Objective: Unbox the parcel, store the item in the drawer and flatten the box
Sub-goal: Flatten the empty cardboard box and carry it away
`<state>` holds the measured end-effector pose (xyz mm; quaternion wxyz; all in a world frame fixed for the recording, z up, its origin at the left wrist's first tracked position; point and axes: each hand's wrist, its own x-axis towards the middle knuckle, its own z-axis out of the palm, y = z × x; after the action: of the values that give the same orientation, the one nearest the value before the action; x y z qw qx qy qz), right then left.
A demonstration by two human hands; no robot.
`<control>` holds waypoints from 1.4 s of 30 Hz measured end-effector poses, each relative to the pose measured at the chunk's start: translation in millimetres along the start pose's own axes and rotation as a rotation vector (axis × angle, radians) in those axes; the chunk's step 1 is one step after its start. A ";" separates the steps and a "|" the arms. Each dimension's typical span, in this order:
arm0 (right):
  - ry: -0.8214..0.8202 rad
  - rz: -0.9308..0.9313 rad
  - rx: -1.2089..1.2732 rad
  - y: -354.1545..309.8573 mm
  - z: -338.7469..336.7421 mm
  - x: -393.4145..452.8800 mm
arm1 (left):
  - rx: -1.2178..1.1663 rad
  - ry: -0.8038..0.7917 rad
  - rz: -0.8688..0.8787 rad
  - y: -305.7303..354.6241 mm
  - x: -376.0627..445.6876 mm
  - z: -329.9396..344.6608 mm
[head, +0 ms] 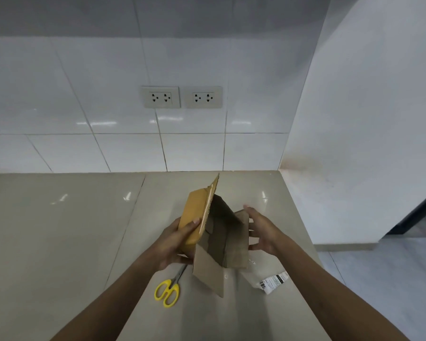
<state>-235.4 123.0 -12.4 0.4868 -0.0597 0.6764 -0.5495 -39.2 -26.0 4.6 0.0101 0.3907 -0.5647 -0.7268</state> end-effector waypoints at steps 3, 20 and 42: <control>-0.009 -0.013 -0.026 2.1 5.0 0.0 | 0.138 0.060 0.089 8.2 -3.8 -0.5; 0.413 -0.359 -0.127 -7.6 4.6 -0.2 | 1.635 0.554 0.609 -2.1 -5.7 43.8; 0.126 0.003 -0.086 20.4 6.0 -10.6 | -0.109 0.313 0.050 -16.1 -17.8 -0.3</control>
<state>-216.3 133.4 -21.9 0.4414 -0.0447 0.7286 -0.5219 -19.8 -12.2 1.2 0.1370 0.4840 -0.5255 -0.6862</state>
